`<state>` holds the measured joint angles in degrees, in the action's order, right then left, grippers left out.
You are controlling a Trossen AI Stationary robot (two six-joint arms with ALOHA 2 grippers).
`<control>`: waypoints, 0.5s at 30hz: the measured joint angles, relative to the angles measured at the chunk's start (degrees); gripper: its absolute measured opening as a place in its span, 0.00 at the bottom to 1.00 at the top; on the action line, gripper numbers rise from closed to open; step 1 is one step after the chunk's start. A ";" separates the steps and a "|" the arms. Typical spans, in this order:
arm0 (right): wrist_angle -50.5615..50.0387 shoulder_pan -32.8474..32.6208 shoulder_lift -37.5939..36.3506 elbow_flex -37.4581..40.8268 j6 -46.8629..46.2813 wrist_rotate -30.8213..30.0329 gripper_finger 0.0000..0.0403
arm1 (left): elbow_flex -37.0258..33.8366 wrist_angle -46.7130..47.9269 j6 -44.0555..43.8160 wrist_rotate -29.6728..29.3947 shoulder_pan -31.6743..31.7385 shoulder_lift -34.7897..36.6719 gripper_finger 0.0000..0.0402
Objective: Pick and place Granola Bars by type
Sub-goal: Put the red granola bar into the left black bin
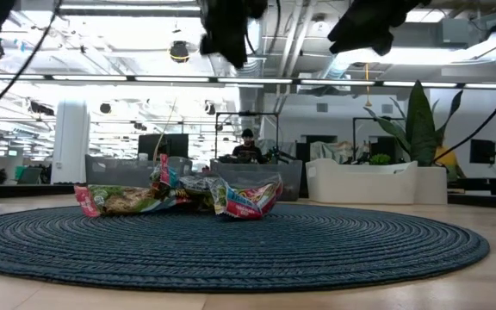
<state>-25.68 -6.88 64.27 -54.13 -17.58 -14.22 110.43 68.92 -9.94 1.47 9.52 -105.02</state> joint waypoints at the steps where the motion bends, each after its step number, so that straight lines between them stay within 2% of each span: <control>1: -0.36 -0.58 0.00 0.00 0.00 -0.49 0.31 | -1.03 -0.86 -0.95 -0.77 -0.95 1.25 0.20; 4: -1.28 -2.09 0.00 0.00 -0.30 -0.91 0.31 | -8.35 -3.95 -4.84 -1.56 -3.38 5.25 0.19; 10: -1.98 -3.59 0.02 0.00 -2.49 -0.93 0.31 | -29.13 -15.67 -19.61 -4.24 -7.39 14.48 0.19; 12: -2.25 -3.66 0.02 0.00 -3.33 -0.92 0.31 | -34.70 -20.23 -27.26 -4.67 -8.21 16.63 0.19; 15: -2.69 -3.55 0.02 0.00 -3.96 -0.92 0.31 | -40.24 -21.87 -41.40 -5.40 -9.17 18.29 0.19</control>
<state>-28.37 -10.44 64.29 -54.13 -21.54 -15.14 70.19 47.05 -51.33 -3.92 0.35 -86.73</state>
